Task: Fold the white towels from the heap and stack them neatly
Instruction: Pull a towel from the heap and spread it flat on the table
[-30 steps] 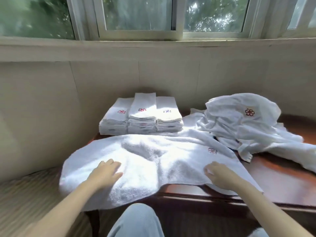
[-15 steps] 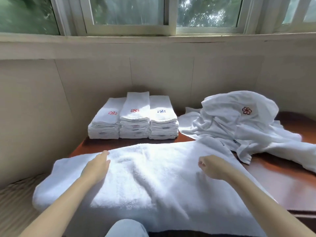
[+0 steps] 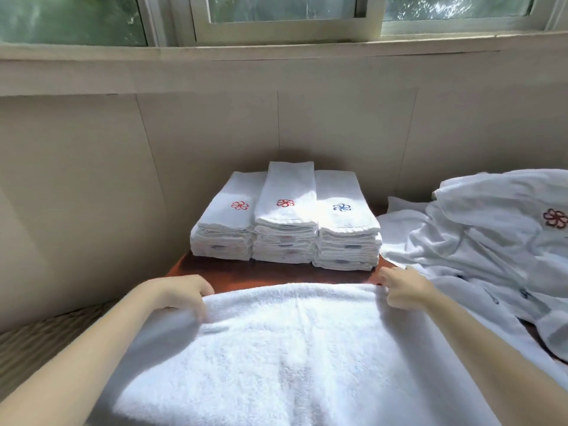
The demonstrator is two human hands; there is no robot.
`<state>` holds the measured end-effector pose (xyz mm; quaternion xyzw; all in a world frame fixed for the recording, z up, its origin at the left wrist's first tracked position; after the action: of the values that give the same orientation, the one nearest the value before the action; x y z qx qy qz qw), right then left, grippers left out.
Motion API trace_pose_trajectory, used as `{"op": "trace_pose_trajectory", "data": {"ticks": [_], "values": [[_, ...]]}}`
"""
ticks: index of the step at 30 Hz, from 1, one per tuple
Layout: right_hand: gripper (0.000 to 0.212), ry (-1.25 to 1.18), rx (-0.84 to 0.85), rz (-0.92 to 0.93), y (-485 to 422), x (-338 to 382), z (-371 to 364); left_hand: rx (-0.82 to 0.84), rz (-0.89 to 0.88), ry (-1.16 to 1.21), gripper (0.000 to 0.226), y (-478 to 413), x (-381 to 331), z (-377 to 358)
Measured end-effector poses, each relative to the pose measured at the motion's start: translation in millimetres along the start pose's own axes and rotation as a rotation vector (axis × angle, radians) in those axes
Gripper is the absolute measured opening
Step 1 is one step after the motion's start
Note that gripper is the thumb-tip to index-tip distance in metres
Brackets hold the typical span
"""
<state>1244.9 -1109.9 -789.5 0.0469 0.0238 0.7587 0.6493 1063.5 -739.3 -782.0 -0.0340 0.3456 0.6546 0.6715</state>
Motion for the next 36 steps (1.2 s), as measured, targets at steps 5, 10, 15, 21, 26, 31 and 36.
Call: {"op": "trace_pose_trajectory", "data": {"ticks": [5,10,15,21,26,31,36], "values": [[0.027,0.156,0.025,-0.046,-12,-1,2,-0.015,-0.176,0.585,0.047,9,-32,-1],[0.023,0.071,-0.156,-0.14,-17,-20,22,0.164,-0.143,0.653,0.042,11,-45,-36],[0.03,0.005,-0.272,-0.181,-15,-24,41,0.413,0.03,0.466,0.046,20,-34,-61],[0.012,-0.14,-0.341,-0.301,-17,-48,78,-0.299,0.11,-0.286,0.013,22,-14,56],[0.019,-0.276,-0.517,-0.343,-7,-58,117,-0.948,0.202,-0.298,0.017,53,-17,123],[0.007,-0.391,-0.614,-0.268,33,-56,116,-0.997,0.21,-0.18,0.02,47,2,104],[0.029,-0.365,-0.437,-0.137,83,-54,25,-0.958,0.201,-0.127,0.029,57,30,15]]}}
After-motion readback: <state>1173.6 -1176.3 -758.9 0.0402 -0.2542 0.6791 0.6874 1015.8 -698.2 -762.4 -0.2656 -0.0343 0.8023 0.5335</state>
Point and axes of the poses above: each hand's wrist, its own y-axis away from the middle knuckle, its own z-axis out of the back of the hand, x = y × z, the point moved 10 cm from there along -y, towards the middle knuckle, and after that the axes turned 15 degrees about -z, right-handed, at the moved point
